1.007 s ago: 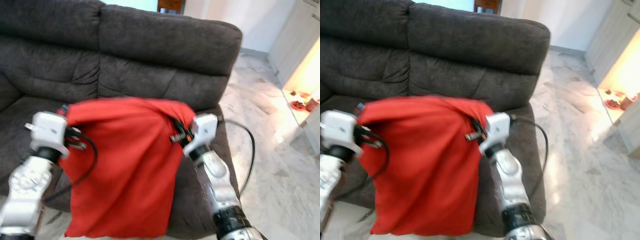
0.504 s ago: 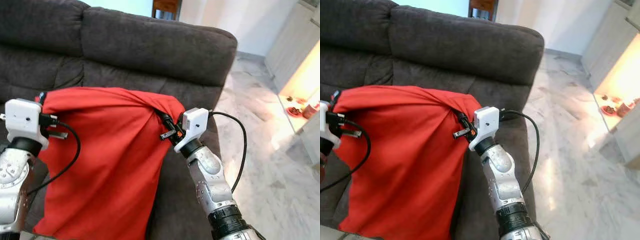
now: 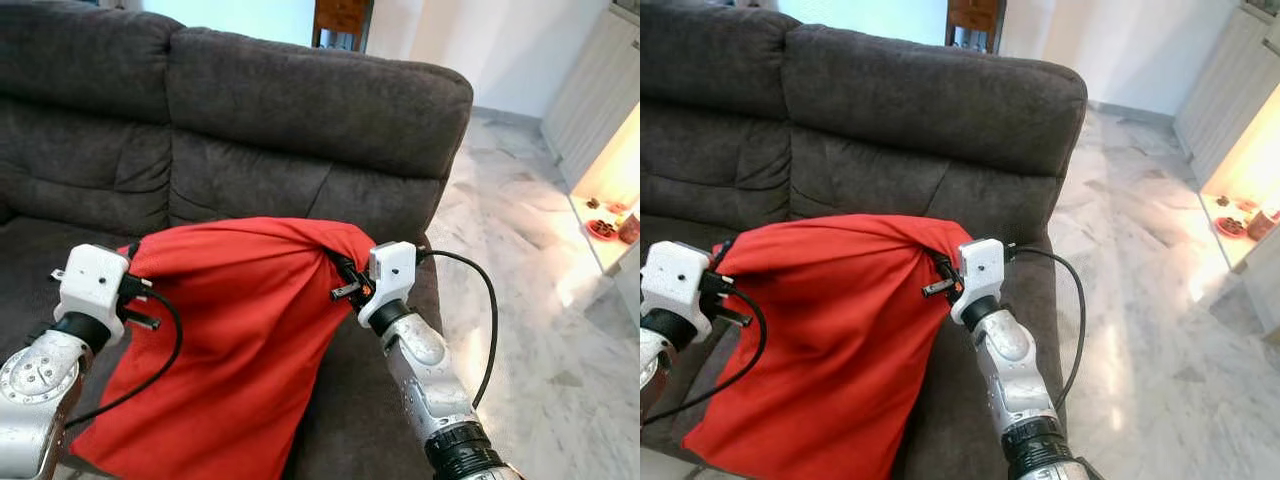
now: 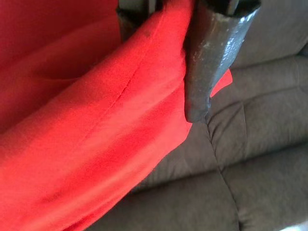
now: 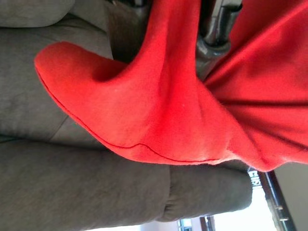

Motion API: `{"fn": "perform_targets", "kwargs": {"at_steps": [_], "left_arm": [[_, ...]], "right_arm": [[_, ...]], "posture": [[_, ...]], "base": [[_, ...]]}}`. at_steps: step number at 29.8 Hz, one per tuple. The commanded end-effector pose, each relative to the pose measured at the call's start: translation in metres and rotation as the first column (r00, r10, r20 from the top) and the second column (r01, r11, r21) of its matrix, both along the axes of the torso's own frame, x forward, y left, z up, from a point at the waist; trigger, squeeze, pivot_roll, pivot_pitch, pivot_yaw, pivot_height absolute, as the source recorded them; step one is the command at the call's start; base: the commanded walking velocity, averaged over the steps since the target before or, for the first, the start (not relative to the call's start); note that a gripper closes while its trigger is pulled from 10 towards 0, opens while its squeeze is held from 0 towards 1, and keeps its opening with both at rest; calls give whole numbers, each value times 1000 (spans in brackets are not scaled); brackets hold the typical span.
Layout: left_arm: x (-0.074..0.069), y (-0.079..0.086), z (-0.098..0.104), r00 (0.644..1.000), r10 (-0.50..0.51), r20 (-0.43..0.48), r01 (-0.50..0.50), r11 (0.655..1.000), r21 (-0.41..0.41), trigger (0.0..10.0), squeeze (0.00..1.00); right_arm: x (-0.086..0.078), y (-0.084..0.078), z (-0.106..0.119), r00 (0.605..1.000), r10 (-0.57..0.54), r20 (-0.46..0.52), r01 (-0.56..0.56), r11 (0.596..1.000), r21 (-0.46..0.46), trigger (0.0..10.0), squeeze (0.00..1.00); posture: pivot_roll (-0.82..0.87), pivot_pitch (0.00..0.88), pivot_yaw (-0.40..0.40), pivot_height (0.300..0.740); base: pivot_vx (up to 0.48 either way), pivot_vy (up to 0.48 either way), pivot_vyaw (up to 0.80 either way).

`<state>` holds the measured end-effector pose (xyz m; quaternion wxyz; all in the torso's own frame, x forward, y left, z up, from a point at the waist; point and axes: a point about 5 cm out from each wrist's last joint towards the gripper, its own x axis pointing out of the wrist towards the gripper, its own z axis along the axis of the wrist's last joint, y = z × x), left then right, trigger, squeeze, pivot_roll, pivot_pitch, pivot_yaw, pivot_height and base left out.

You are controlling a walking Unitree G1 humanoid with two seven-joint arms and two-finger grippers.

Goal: Move the pillow to the sofa from floor

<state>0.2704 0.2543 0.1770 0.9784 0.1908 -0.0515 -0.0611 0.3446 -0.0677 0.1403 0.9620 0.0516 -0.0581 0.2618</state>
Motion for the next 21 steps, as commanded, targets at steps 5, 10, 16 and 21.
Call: {"fn": "perform_targets", "kwargs": {"at_steps": [5, 10, 16, 21], "left_arm": [[-4, 11, -13, 995, 52, -80, -51, 999, 14, 10000, 0], [-3, 9, -14, 995, 50, -88, -48, 999, 24, 10000, 655], [-2, 4, -14, 996, 29, -89, -28, 1000, 14, 10000, 1000], [-2, 3, -15, 996, 23, -89, -22, 1000, 9, 10000, 1000]], "right_arm": [[6, -33, -1, 988, -156, -8, 156, 987, 35, 10000, 0], [5, -32, -2, 988, -154, -1, 154, 988, 22, 10000, 51], [4, -29, -1, 989, -146, 6, 146, 989, 32, 10000, 1000], [3, -27, 4, 992, -123, 22, 121, 990, 69, 10000, 1000]], "posture": [[245, 111, -86, 740], [244, 111, -84, 740], [245, 112, -83, 740], [244, 114, -84, 740]], "base": [[0, 0, 0], [0, 0, 0], [0, 0, 0], [0, 0, 0]]}}
